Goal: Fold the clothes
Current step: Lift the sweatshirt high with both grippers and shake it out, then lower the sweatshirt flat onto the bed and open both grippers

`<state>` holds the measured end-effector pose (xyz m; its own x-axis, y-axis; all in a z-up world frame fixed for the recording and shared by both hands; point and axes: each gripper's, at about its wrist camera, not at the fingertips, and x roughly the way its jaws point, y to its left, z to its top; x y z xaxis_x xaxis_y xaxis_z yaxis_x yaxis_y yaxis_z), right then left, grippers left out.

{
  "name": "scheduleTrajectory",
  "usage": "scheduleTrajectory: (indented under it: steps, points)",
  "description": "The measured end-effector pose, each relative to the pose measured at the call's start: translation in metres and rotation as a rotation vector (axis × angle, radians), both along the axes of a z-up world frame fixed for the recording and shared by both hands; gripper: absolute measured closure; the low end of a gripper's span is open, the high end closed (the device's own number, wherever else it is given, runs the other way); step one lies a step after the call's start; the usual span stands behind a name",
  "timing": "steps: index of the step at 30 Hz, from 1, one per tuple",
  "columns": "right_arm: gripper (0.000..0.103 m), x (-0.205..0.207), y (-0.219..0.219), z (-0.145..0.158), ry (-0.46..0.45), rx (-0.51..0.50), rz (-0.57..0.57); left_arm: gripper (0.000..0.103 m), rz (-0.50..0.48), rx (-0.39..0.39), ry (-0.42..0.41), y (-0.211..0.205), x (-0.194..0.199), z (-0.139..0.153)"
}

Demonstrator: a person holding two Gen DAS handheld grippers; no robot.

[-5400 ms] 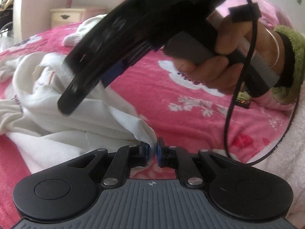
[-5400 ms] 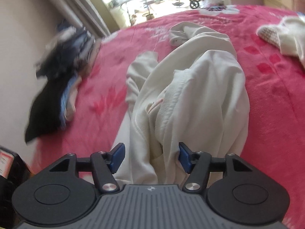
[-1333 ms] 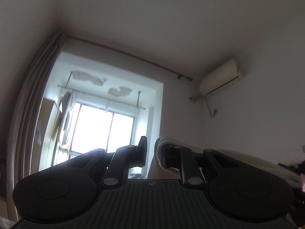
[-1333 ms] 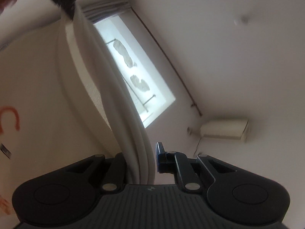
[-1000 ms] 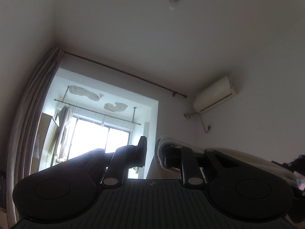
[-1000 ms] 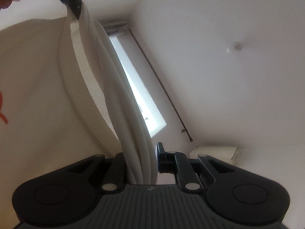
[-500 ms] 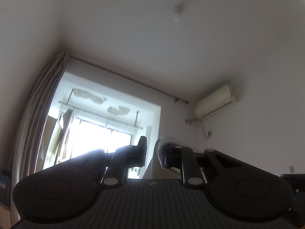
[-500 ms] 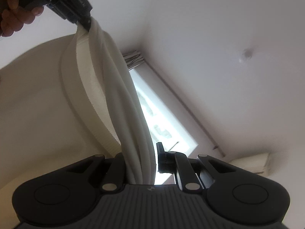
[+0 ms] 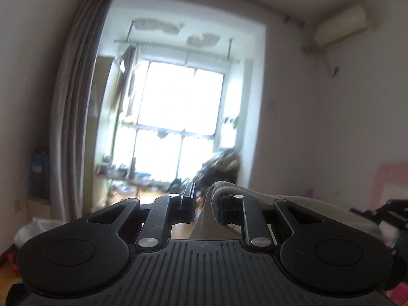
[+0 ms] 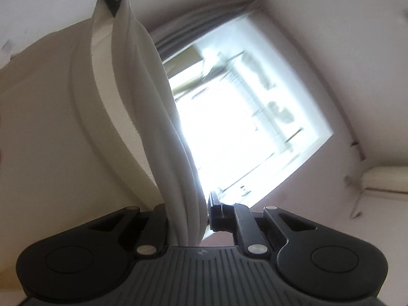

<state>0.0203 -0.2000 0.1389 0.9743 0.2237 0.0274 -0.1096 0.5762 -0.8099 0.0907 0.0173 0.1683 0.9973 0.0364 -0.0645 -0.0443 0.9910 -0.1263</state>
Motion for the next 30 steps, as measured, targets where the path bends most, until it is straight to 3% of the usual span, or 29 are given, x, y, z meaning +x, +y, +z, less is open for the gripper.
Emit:
scheduleTrajectory:
  steps: [8, 10, 13, 14, 17, 19, 20, 22, 25, 30]
  points:
    - [0.094, 0.110, 0.007, -0.065, 0.175, 0.077, -0.058, 0.085, 0.052, 0.012, 0.142, 0.005, 0.121, -0.060]
    - [0.094, 0.140, 0.005, -0.087, 0.238, 0.122, -0.084, 0.084, 0.035, 0.013, 0.220, 0.003, 0.153, -0.083]
    - [0.093, 0.182, 0.002, -0.126, 0.390, 0.214, -0.159, 0.055, -0.014, 0.025, 0.397, -0.004, 0.186, -0.140]
    - [0.088, 0.203, -0.002, -0.148, 0.469, 0.242, -0.196, 0.053, -0.023, 0.022, 0.471, -0.005, 0.197, -0.165]
    - [0.062, 0.242, -0.011, -0.208, 0.721, 0.311, -0.298, 0.051, -0.037, 0.010, 0.657, 0.005, 0.214, -0.226]
    - [0.057, 0.251, -0.006, -0.238, 0.840, 0.330, -0.349, 0.051, -0.042, -0.006, 0.734, 0.013, 0.217, -0.257]
    - [0.056, 0.247, -0.005, -0.242, 0.881, 0.341, -0.360, 0.051, -0.050, -0.020, 0.753, 0.018, 0.216, -0.265]
    - [0.054, 0.279, -0.006, -0.223, 0.936, 0.366, -0.364, 0.051, -0.069, -0.048, 0.767, 0.028, 0.213, -0.271]
    - [0.053, 0.311, -0.029, -0.190, 0.936, 0.466, -0.355, 0.049, -0.094, -0.062, 0.747, 0.037, 0.206, -0.248]
    - [0.045, 0.249, -0.083, -0.152, 0.962, 0.764, -0.278, 0.042, -0.168, -0.032, 0.681, 0.042, 0.163, -0.198]
